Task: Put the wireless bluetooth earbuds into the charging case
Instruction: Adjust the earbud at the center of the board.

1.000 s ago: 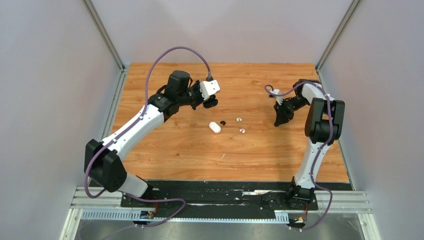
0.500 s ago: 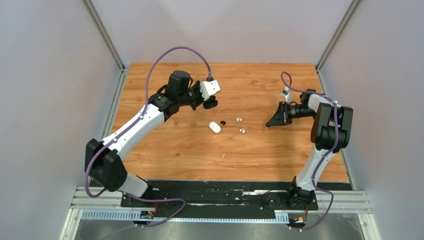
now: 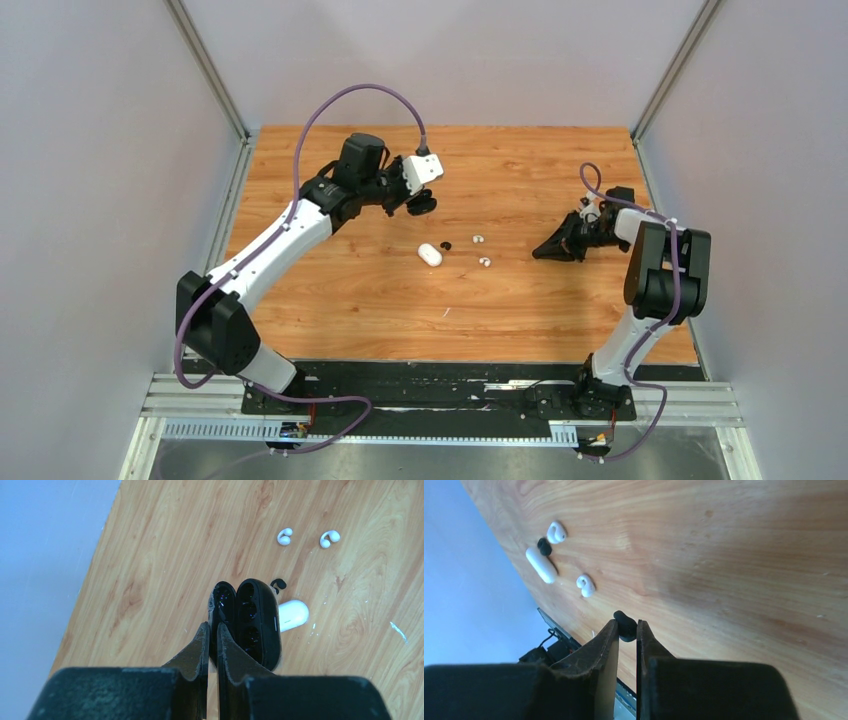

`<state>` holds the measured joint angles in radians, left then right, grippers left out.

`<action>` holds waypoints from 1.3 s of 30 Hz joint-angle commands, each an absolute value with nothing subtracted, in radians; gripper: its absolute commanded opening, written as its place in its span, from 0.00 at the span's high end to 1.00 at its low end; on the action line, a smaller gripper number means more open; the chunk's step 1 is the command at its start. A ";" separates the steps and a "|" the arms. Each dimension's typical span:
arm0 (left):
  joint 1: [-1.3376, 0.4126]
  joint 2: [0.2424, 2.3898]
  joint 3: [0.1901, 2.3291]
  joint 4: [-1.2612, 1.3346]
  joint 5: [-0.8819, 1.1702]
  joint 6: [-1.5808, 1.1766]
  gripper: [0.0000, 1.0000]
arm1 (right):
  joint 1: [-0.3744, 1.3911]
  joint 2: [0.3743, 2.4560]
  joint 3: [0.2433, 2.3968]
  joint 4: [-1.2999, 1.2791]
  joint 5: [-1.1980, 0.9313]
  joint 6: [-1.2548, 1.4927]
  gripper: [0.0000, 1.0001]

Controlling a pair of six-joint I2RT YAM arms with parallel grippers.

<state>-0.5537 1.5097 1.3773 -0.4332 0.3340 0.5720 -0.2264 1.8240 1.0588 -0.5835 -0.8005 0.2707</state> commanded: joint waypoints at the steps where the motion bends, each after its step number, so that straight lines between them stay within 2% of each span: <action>1: -0.550 1.520 1.428 -0.432 0.351 0.551 1.00 | -0.221 1.862 1.045 -0.528 -0.726 0.359 0.88; 9: -0.549 1.521 1.425 -0.438 0.356 0.539 1.00 | -0.219 1.911 1.025 -0.526 -0.743 0.371 0.72; 12: -0.549 1.520 1.424 -0.441 0.358 0.542 1.00 | -0.220 1.903 1.013 -0.534 -0.752 0.376 0.58; 14: -0.549 1.521 1.426 -0.441 0.359 0.549 1.00 | -0.223 1.874 1.026 -0.575 -0.734 0.367 0.52; 17: -0.549 1.523 1.427 -0.431 0.360 0.554 1.00 | -0.238 1.819 1.078 -0.667 -0.701 0.323 0.48; 21: -0.550 1.522 1.417 -0.407 0.358 0.555 1.00 | -0.244 1.789 1.206 -0.776 -0.698 0.184 0.48; 25: -0.549 1.507 1.397 -0.378 0.341 0.554 1.00 | -0.202 1.870 1.398 -0.909 -0.834 -0.145 0.50; 31: -0.549 1.472 1.358 -0.361 0.317 0.557 1.00 | -0.034 2.098 1.733 -1.305 -0.786 -0.825 0.43; 33: -0.549 1.457 1.344 -0.363 0.311 0.558 1.00 | -0.011 2.147 1.810 -1.406 -0.777 -0.996 0.44; 36: -0.549 1.438 1.326 -0.368 0.306 0.561 1.00 | -0.006 2.185 1.873 -1.490 -0.750 -1.206 0.47; 39: -0.548 1.428 1.315 -0.369 0.305 0.565 1.00 | -0.006 2.169 1.840 -1.465 -0.685 -1.418 0.51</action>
<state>-0.5537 1.4876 1.3239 -0.4004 0.3080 0.5636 0.0242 2.1941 1.8160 -1.3384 -0.7464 -0.9714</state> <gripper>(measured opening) 0.104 0.510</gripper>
